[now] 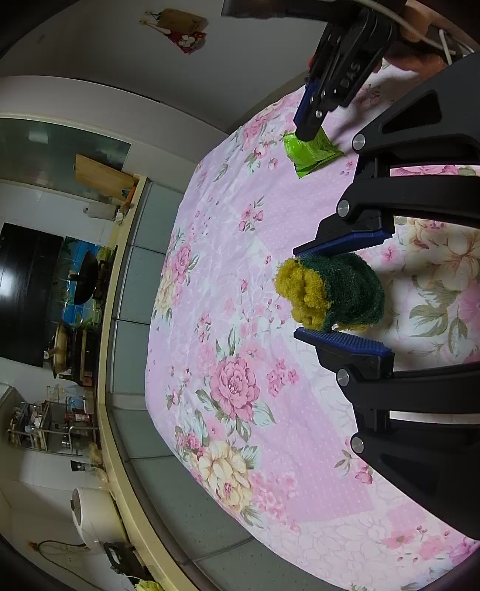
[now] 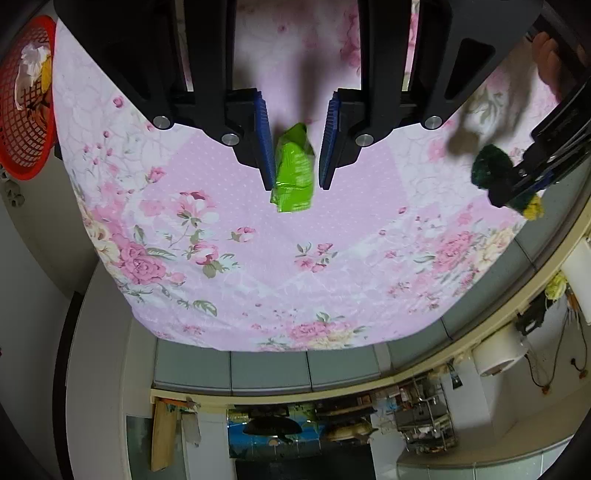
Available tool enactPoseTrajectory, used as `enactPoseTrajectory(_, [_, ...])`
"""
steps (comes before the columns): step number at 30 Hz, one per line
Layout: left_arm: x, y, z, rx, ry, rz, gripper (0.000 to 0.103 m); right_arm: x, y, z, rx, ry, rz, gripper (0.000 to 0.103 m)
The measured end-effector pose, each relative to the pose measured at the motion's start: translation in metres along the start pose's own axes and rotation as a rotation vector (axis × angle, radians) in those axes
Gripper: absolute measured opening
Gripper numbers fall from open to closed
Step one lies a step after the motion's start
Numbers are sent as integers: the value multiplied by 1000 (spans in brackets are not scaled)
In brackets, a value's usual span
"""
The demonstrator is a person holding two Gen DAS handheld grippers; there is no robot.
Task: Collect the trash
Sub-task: 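Lift the sponge and wrapper and carry both over the red basket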
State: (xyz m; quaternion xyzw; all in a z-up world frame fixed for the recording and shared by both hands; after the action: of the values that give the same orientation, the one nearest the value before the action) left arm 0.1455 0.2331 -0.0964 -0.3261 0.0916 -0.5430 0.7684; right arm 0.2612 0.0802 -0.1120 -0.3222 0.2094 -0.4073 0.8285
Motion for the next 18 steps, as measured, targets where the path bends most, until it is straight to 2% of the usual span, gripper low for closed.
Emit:
enactPoseTrajectory(8, [7, -5, 1, 5, 18, -3, 37, 10, -26, 0, 41, 17, 10, 20])
enactPoseTrajectory(17, [13, -6, 1, 9, 27, -7, 37, 22, -19, 2, 27, 34, -10, 20])
enactPoseTrajectory(18, [13, -6, 1, 9, 23, -8, 37, 23, -16, 2, 15, 47, -3, 24])
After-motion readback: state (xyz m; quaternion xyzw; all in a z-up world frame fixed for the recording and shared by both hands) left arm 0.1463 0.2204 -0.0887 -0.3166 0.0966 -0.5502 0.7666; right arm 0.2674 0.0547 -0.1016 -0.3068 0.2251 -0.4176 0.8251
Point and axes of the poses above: each gripper's, at about its wrist camera, not at the fingertips, and y roughly the way its jaws point, x to its right, z to its top, the point moved 9 cm from there along y, roughly the way its jaws point, and after that the axes turned 3 degrees about -z, right-handed, at the moved point
